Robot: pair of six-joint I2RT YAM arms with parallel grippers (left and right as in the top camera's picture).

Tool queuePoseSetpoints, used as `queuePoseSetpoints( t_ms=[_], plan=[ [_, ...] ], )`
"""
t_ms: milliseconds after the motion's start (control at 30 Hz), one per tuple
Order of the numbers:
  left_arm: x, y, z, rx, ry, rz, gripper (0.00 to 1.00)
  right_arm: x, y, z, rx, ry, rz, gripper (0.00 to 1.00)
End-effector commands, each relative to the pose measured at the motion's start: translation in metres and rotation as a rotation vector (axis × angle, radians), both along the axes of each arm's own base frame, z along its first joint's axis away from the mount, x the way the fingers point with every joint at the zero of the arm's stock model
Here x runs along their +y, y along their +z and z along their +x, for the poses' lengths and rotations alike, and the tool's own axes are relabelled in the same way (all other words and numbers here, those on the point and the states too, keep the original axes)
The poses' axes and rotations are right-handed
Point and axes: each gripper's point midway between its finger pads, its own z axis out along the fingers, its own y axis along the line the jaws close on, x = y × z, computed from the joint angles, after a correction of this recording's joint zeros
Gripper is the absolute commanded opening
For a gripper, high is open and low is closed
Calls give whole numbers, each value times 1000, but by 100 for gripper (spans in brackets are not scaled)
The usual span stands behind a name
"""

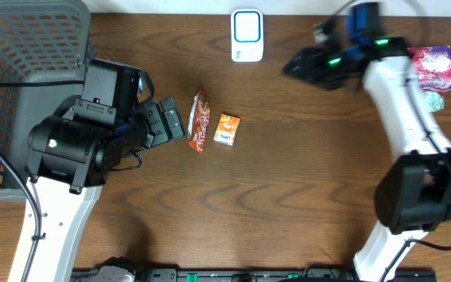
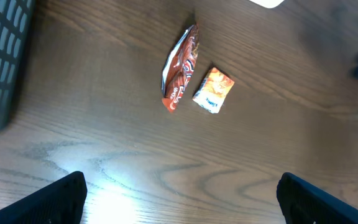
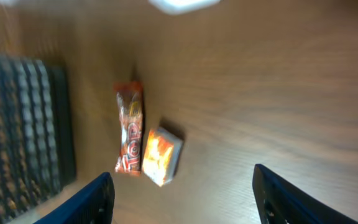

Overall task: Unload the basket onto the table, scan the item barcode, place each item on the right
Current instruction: 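Reach the right gripper back toward the orange packet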

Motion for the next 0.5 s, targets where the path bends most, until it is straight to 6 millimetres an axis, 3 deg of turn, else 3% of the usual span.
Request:
queuePoseSetpoints(
  t_ms=[0,167,333,467],
  plan=[
    [1,4,0,-12,5,1,98,37,-40,-20,100,6,-61,68],
    [1,4,0,-12,6,0,98,84,-76,-41,135,8,-40,66],
    [1,4,0,-12,5,1,98,104,-117,-58,195,-102,-31,63],
    [1,4,0,-12,5,1,98,120,-132,-68,152,-68,-9,67]
  ],
)
